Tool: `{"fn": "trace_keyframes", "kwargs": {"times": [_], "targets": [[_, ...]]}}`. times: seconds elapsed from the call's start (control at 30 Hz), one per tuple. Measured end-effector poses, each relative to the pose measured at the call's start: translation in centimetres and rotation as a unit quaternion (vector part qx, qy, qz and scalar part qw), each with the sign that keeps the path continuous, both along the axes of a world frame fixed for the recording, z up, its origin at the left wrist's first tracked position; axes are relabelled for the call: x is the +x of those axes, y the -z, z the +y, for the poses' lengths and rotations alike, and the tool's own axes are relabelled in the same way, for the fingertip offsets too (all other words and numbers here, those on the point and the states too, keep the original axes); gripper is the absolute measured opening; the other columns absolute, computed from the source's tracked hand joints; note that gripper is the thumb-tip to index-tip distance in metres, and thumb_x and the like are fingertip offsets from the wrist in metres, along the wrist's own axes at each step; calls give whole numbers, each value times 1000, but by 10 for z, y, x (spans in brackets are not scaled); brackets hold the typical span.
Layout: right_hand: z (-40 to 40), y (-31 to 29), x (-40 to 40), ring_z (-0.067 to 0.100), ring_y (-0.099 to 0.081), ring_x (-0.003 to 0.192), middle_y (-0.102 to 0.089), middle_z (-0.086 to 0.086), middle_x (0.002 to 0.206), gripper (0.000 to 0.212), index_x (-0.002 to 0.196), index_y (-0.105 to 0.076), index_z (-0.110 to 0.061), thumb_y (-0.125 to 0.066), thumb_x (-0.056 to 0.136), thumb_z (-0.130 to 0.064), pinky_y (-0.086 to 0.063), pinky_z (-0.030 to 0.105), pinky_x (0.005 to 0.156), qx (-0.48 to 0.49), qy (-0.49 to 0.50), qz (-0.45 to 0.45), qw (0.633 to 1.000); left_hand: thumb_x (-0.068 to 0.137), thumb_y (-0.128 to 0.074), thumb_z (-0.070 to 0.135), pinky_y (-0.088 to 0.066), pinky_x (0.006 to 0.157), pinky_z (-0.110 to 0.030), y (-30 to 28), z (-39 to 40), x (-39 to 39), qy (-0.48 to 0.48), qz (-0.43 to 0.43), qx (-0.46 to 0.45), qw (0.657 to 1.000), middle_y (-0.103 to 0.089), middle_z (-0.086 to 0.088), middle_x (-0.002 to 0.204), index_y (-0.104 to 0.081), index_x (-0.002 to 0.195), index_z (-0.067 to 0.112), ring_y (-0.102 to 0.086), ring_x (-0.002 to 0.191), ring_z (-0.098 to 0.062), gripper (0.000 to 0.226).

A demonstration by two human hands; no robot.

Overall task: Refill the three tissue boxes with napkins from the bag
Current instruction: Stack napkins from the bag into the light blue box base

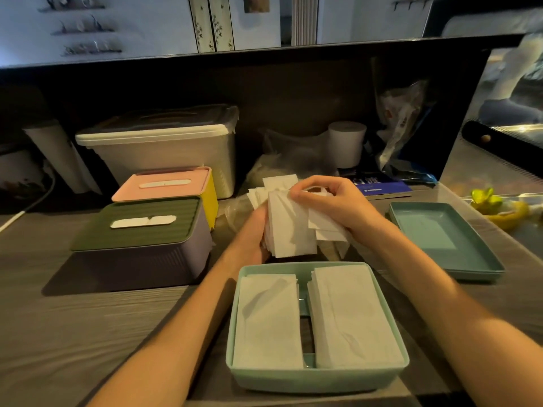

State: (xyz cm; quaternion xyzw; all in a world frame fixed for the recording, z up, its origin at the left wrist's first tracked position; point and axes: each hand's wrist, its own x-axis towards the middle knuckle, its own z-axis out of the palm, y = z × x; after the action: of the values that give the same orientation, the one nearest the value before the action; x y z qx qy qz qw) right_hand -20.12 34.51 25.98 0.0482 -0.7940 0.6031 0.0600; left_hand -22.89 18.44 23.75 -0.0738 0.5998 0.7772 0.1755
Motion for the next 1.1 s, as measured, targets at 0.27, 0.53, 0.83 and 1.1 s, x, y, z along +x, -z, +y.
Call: {"fn": "trace_keyframes", "kwargs": {"times": [0.27, 0.53, 0.83, 1.1], "targets": [[3, 0, -3, 13, -58, 104, -59, -8, 114, 40, 123, -62, -32, -60, 94, -60, -53, 38, 91, 42, 91, -87, 991, 90, -73, 19, -55, 99, -47, 20, -7, 3, 76, 41, 45, 995, -74, -11, 118, -58, 136, 13, -70, 110, -29, 49], [16, -8, -2, 22, -54, 123, -54, 0, 137, 33, 130, -64, -38, -62, 101, -23, -52, 32, 87, -14, -26, -139, 990, 97, -61, 8, -60, 77, -38, 22, -8, -6, 27, 19, 69, 997, -76, -13, 107, -62, 126, 5, -74, 96, -27, 29], [21, -22, 12, 12, -61, 95, -67, -8, 106, 19, 104, -77, -31, -71, 91, -43, -46, 25, 71, 156, 3, -68, 985, 91, -68, 12, -59, 73, -40, 25, -13, -12, -21, 0, 73, 997, -71, -16, 116, -49, 142, 10, -71, 101, -32, 54], [-10, 4, -2, 18, -67, 95, -74, -1, 99, 13, 101, -77, -21, -75, 92, -30, -49, 27, 69, -157, 129, -82, 976, 103, -52, 29, -54, 64, -32, 19, 1, -7, -25, 7, 55, 998, -74, -6, 86, -63, 125, 10, -69, 81, -20, 31]]}}
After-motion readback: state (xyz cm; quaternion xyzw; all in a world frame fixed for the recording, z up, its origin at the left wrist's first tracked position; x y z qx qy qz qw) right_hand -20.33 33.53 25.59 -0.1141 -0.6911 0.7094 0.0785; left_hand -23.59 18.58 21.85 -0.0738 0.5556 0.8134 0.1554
